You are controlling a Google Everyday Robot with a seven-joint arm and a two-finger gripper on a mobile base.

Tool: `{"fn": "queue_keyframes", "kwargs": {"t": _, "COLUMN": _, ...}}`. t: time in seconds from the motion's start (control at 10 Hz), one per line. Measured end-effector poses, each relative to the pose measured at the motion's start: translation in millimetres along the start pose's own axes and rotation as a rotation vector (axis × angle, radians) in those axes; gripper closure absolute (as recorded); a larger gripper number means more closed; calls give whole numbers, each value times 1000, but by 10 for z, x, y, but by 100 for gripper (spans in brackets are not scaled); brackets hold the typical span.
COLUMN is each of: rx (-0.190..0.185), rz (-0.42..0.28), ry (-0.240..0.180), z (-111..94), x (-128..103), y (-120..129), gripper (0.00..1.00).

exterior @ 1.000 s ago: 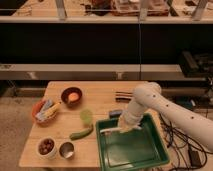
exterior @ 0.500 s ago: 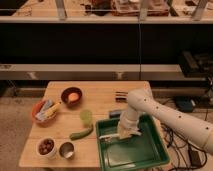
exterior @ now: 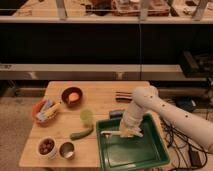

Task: Wipe tray with brush

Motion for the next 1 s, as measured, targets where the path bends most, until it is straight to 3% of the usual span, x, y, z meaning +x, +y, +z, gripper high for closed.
{"fn": "queue_keyframes", "kwargs": {"t": 0.2, "rx": -6, "rz": -2, "ry": 56, "z": 46, "x": -6, "y": 11, "gripper": 22}}
{"fn": "queue_keyframes", "kwargs": {"t": 0.3, "rx": -9, "rz": -3, "ry": 75, "z": 79, "x": 4, "y": 20, "gripper": 29}}
{"fn": "queue_keyframes", "kwargs": {"t": 1.0, "rx": -24, "rz": -6, "ry": 77, "z": 169, "x": 21, "y": 36, "gripper": 97}}
